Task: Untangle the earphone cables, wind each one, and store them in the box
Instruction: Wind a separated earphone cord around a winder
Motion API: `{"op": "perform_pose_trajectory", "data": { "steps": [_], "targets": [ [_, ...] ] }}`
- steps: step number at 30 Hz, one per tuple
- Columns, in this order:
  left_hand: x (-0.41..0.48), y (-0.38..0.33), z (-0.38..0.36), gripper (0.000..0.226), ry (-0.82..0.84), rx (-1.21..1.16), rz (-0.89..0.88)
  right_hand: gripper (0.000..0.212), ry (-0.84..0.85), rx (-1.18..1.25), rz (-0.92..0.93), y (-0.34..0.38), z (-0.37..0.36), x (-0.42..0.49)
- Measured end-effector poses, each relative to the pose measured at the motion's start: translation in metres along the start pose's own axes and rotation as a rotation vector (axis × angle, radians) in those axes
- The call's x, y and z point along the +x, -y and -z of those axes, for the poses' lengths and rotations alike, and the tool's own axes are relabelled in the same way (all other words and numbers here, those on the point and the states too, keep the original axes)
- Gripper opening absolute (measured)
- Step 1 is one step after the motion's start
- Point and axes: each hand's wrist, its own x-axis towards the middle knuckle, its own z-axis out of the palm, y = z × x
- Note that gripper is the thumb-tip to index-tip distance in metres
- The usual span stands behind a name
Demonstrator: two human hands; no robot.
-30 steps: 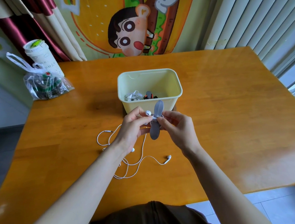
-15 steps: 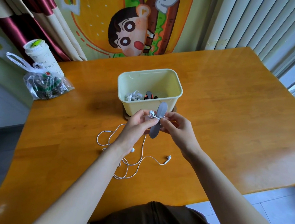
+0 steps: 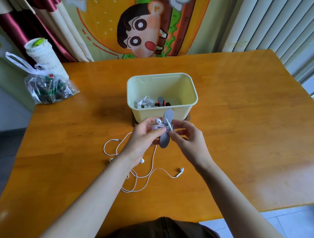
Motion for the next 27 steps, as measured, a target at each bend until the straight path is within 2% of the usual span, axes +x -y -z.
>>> {"op": "perform_pose_trajectory", "data": {
  "steps": [3, 9, 14, 20, 25, 27],
  "targets": [
    [0.005, 0.0, 0.005, 0.025, -0.014, -0.047, 0.008, 0.033, 0.0, 0.03, 0.02, 0.002, -0.003, 0.007],
    [0.016, 0.001, 0.01, 0.013, -0.035, -0.074, 0.015, 0.017, -0.046, -0.07, 0.113, 0.002, -0.008, 0.018],
    [0.019, 0.005, 0.012, 0.016, -0.065, -0.057, 0.002, 0.009, -0.08, -0.125, 0.126, -0.003, -0.017, 0.019],
    [0.021, 0.007, 0.015, 0.016, -0.082, -0.096, 0.021, 0.017, -0.153, 0.121, 0.026, 0.0, -0.019, 0.026],
    [0.019, 0.006, 0.013, 0.033, -0.051, -0.108, 0.014, 0.014, -0.138, 0.03, 0.043, 0.001, -0.019, 0.028],
    [0.018, 0.005, 0.013, 0.03, -0.044, -0.101, 0.013, 0.018, -0.099, -0.048, 0.05, 0.0, -0.017, 0.028]
  ]
}}
